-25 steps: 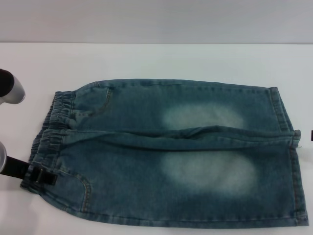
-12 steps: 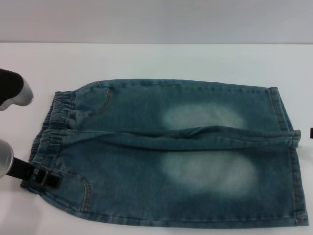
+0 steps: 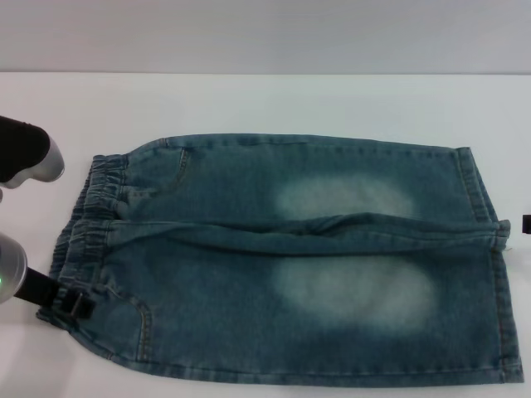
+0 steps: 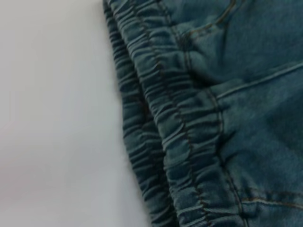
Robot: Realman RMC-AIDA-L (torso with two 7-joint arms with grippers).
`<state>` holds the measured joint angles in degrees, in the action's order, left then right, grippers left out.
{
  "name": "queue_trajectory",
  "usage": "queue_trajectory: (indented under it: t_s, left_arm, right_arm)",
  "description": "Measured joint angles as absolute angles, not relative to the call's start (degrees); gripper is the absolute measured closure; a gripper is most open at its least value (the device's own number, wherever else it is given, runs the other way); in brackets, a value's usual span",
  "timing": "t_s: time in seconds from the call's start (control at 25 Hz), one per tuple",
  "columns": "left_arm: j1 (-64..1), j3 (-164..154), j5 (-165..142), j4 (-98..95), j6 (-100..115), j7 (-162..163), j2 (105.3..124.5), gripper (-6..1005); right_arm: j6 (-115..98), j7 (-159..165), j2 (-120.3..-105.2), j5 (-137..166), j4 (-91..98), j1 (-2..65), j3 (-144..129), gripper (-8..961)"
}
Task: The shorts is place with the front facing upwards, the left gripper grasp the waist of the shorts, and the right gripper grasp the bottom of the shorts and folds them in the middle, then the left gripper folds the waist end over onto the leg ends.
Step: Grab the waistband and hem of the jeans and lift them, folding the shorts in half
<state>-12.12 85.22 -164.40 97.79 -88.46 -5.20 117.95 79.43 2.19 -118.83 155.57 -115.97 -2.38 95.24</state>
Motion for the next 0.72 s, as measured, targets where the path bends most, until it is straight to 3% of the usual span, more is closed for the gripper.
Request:
queue_trajectory:
  t_s: [0.6,0.72]
  left_arm:
    - [-11.6,85.2,-164.9,99.7,-89.1,-5.4,117.95,614]
    - [-11.6,85.4,-164.8,99.9,-89.2,-5.6,117.95,756]
  right_arm:
    - [79.6,2.2,-118.89,155.6,-116.0,-2.8,94.6,165]
    - [80.2,2.3,-118.91,155.4,-116.2,-2.8,94.5,165]
